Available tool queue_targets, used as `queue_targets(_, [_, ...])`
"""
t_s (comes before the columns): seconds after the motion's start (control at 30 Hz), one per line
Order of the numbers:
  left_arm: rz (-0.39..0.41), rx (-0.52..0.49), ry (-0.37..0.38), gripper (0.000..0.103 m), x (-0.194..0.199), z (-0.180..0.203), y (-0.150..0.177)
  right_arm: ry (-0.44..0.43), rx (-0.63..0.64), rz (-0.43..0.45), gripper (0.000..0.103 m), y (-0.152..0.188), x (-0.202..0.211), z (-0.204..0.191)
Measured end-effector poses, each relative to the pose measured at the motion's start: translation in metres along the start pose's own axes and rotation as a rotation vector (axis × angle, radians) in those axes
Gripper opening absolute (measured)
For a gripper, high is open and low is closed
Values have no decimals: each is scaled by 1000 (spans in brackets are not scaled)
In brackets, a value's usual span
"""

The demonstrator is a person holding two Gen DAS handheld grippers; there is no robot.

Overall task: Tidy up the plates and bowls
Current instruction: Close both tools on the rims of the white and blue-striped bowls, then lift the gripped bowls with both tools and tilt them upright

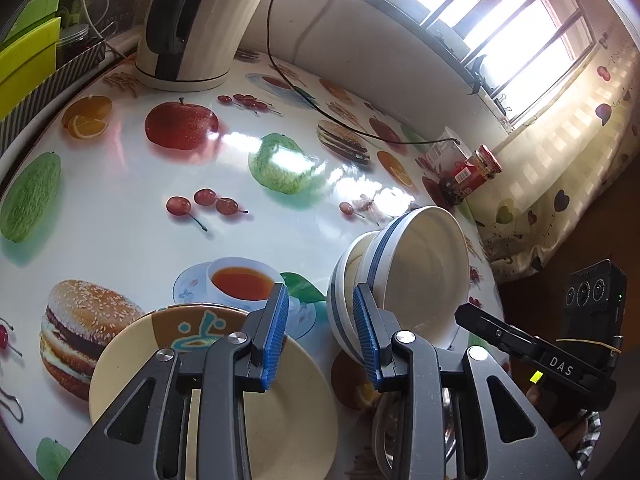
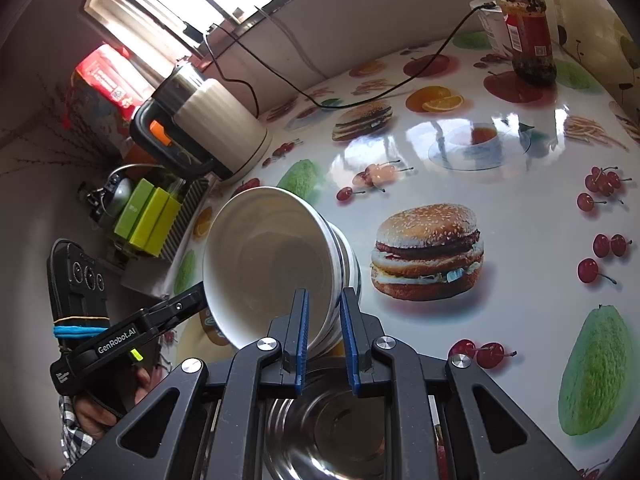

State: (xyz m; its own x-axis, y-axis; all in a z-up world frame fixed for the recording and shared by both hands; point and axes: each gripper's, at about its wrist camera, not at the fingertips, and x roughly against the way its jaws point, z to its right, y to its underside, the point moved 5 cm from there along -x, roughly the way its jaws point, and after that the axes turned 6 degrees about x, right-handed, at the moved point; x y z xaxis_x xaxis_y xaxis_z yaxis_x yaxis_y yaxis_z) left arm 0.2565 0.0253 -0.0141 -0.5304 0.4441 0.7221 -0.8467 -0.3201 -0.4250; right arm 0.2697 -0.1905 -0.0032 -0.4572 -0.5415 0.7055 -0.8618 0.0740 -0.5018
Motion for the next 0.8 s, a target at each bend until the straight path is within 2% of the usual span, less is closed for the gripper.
queue_targets(0.1, [13,-15,2,35,7,2,0,17,3,7,17,-1,0,-2])
queue_targets(0.2, [36,2,46,35,18,7,-4,20,4,13,17,-2,1,-4])
queue_targets(0.27, [45,-12,49,35,19,12,-8,26,0,11,17,-3,-1,-4])
queue_targets(0.47, [12,-41,64,35,7,24,-9,40,7,16,17,-6,-4,-4])
queue_targets(0.57, [-14,-35,97,35,0,30,-7,35,18,12,17,-6,-5,-6])
queue_targets(0.63, [-7,-41,77,35,1,33,-7,22,10,12,18,-7,-5,-7])
queue_targets(0.8, [-9,-41,87,35,6,36,-8,13,12,5,23,-6,-2,-10])
